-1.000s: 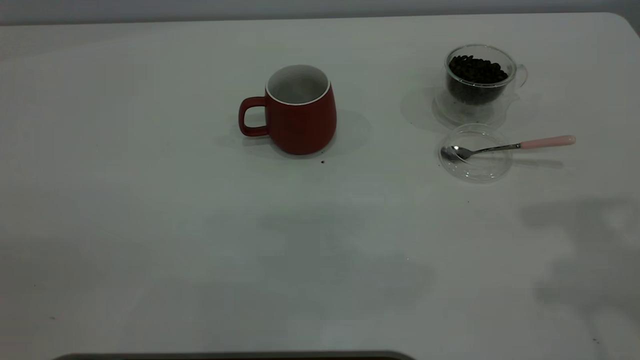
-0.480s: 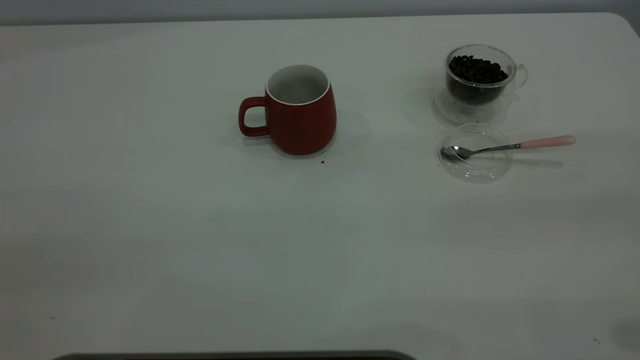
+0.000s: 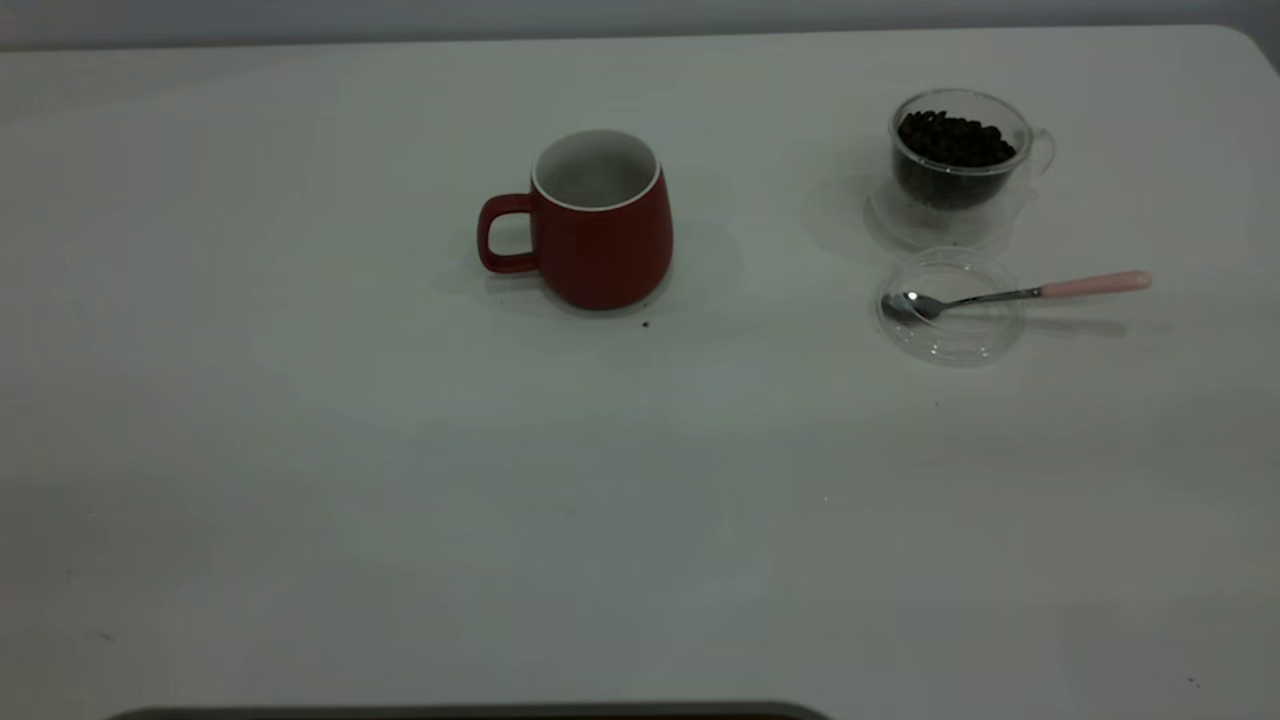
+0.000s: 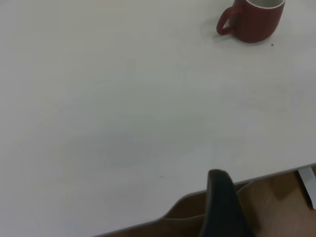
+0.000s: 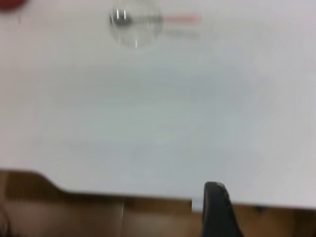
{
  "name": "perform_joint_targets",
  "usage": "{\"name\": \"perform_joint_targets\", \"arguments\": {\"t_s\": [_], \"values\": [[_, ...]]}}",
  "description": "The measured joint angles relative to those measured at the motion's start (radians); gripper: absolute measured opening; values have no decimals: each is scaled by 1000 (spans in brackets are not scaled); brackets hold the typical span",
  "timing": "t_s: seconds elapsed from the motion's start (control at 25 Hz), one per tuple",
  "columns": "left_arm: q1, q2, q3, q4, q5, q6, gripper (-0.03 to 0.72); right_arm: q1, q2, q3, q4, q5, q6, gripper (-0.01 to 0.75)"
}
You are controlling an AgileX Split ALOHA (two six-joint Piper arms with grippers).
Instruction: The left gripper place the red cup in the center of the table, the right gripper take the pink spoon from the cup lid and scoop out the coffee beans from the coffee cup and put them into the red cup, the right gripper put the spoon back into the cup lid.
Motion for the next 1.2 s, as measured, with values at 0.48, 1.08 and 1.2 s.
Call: {"name": "perform_joint_targets", "arguments": {"t_s": [0.48,1.08,1.2], "values": [[0,0,0,0,0,0,505,0,-200,0,0,11,1,515],[0,0,0,0,0,0,505,0,-207,0,2,14,1,515],[0,0,0,0,0,0,505,0,-207,0,2,14,1,515]]}}
